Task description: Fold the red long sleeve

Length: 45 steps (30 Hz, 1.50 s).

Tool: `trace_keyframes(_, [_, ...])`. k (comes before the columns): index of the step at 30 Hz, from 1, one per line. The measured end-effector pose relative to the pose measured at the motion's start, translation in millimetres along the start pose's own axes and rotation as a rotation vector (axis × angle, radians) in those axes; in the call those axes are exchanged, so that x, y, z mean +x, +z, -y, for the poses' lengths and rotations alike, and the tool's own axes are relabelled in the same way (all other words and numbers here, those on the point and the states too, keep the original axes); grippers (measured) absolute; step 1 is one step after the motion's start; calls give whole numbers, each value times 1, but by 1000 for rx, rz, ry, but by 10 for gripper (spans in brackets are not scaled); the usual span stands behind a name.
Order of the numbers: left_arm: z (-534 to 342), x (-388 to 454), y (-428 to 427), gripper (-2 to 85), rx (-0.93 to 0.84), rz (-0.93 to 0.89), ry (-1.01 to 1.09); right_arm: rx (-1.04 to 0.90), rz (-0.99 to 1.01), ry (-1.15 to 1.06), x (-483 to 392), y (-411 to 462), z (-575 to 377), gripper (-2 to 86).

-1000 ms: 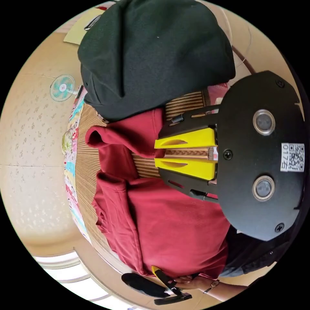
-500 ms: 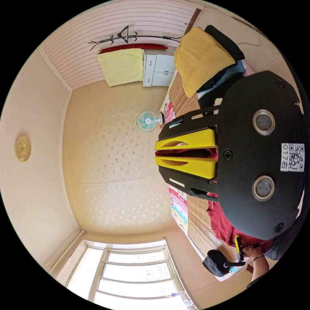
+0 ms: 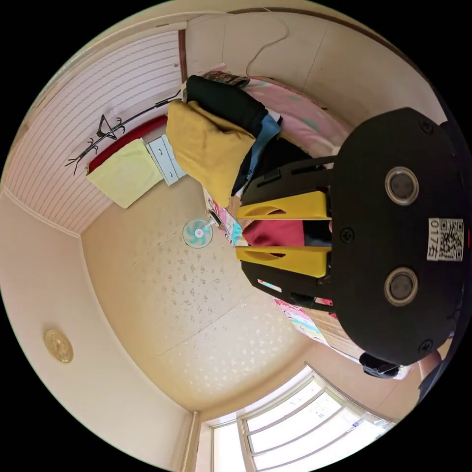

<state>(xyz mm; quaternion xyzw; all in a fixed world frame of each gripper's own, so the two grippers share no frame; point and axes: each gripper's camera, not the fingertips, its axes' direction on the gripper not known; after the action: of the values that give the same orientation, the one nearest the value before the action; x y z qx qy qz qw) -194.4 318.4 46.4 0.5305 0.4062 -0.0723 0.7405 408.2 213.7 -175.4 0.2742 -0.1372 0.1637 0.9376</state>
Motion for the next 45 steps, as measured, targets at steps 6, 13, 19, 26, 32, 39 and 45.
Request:
trace_keyframes(6, [2,4,-3,50,1,4,1,-266,42,52,1,57,-2,95])
trace_keyframes(13, [5,0,-7,48,0,-30,-18,-310,5,79,-27,151,8,68])
trace_keyframes(19, [7,-3,-11,41,2,-45,-33,-452,507,-192,-198,253,-2,42])
trace_keyframes(26, [10,-5,-18,40,4,-59,-40,-1188,868,-437,-324,331,-239,64])
trace_keyframes(32, [12,-16,-22,37,10,-102,-61,-1313,608,-487,-279,310,-355,67])
trace_keyframes(39, [17,-21,-27,28,15,-113,-65,-828,313,-578,-271,281,-279,59])
trace_keyframes(45, [23,-24,-30,26,14,-112,-61,-774,-218,-1098,-279,329,-369,14])
